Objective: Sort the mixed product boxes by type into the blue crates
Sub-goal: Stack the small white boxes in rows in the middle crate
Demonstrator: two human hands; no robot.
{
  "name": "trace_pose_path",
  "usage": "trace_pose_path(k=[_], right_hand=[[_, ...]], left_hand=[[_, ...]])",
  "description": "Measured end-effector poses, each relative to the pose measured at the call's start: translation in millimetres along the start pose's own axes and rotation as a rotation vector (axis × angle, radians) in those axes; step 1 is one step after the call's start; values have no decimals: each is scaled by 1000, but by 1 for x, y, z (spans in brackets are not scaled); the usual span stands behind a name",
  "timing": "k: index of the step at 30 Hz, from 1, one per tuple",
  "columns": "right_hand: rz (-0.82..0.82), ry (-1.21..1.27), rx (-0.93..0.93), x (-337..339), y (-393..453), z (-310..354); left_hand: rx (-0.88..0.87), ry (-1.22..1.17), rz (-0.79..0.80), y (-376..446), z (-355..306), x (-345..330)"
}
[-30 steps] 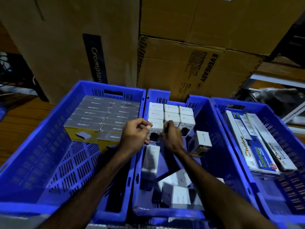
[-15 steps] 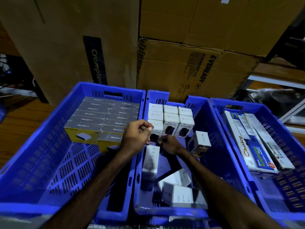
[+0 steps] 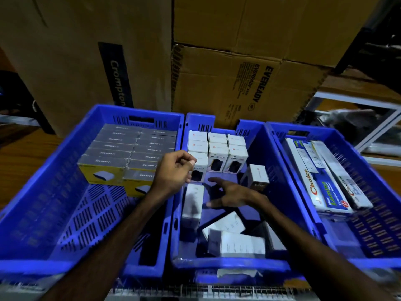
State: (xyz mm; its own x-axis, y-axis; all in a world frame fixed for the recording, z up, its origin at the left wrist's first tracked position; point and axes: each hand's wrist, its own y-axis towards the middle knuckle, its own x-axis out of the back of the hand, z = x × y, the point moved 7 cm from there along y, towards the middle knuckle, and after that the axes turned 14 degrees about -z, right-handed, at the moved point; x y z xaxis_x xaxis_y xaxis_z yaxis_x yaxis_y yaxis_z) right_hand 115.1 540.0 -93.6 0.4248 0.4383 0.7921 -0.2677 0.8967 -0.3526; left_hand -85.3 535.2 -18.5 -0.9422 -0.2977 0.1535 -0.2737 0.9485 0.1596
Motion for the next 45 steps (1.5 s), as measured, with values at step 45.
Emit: trace_pose_path(k=[45], right_hand=[[-927,456,462,69,-116,38]], left_hand=[[583,-483,304,-45,-20,-19]])
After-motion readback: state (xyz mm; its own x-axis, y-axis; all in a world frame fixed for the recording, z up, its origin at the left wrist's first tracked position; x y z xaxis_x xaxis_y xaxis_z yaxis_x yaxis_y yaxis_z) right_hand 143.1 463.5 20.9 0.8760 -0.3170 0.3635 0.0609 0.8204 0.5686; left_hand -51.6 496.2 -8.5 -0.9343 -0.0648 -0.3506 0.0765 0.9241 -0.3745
